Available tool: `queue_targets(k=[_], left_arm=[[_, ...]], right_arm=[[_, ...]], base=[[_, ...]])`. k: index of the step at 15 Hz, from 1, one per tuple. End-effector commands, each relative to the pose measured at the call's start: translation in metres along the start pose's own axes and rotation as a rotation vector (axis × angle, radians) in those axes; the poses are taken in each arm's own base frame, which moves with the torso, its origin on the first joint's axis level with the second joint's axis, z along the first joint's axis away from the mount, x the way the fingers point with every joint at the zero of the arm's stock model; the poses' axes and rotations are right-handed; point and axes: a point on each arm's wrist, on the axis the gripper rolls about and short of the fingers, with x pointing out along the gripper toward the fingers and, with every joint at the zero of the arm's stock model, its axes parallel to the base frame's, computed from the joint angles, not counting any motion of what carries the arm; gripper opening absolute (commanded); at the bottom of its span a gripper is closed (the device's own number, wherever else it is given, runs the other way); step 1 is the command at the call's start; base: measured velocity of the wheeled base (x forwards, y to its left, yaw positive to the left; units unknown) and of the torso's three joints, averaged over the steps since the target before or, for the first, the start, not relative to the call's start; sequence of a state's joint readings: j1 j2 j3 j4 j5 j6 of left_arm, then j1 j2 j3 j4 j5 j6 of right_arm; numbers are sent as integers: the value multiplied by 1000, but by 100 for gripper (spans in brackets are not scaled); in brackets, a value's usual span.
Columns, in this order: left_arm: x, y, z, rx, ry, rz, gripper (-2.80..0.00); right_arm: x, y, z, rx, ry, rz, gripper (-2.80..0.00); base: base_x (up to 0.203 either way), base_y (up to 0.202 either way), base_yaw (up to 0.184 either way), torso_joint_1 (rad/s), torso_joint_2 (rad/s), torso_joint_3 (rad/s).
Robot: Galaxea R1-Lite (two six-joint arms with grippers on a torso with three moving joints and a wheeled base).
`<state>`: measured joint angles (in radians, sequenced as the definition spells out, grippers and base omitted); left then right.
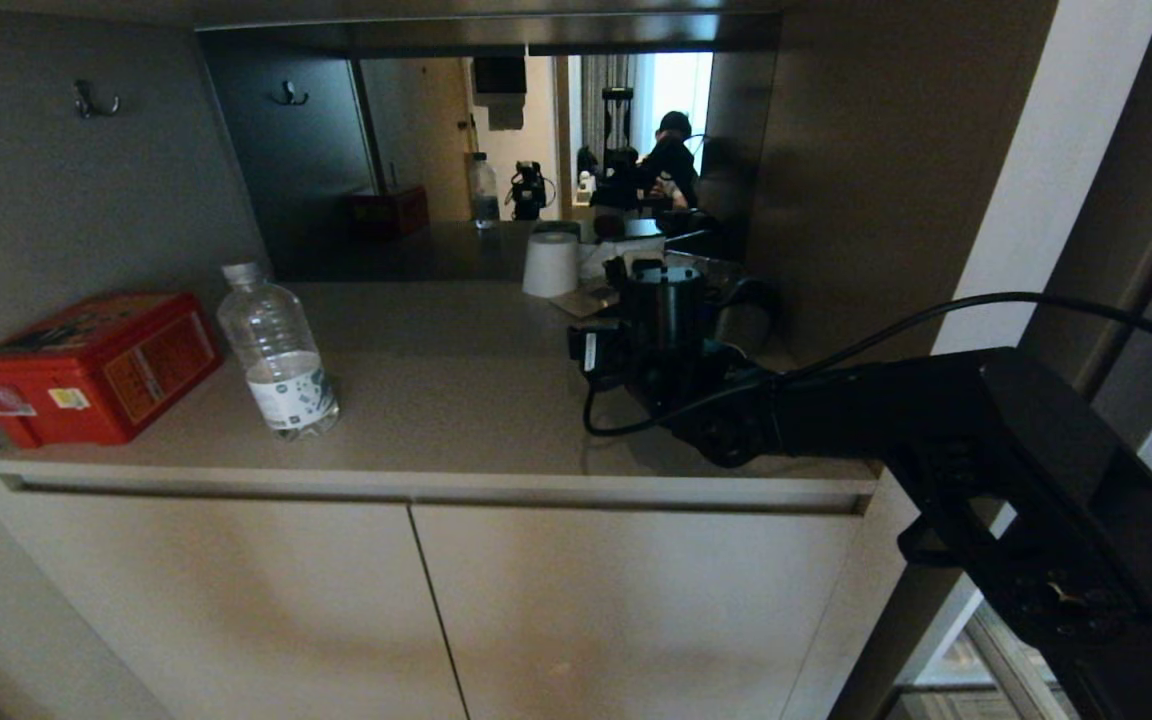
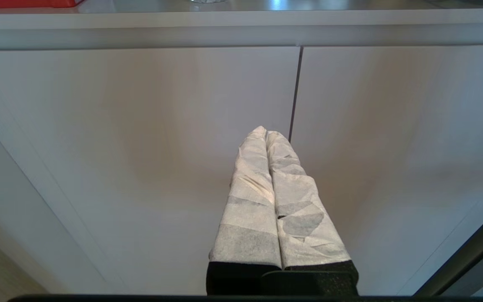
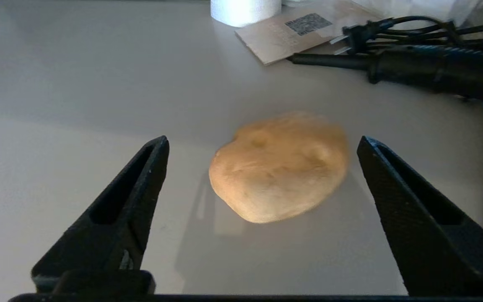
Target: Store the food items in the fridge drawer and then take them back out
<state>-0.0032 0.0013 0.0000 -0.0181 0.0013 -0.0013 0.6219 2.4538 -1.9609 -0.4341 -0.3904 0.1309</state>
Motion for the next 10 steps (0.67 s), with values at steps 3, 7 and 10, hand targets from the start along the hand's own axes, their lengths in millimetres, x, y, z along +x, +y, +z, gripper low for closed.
queue_targets(k=[3,7,10], left_arm=[[0,0,-2,0,6,0,-280],[0,0,-2,0,6,0,-280],[0,0,-2,0,6,0,-280]], right_arm=[[15,-5,-31,-6,4,-13,0],[19,-12,-35,-11,1,-28,0],[21,-16,-34,-15,0,-35,0]], base=[[0,0,0,0,0,0],[0,0,0,0,0,0],[0,0,0,0,0,0]])
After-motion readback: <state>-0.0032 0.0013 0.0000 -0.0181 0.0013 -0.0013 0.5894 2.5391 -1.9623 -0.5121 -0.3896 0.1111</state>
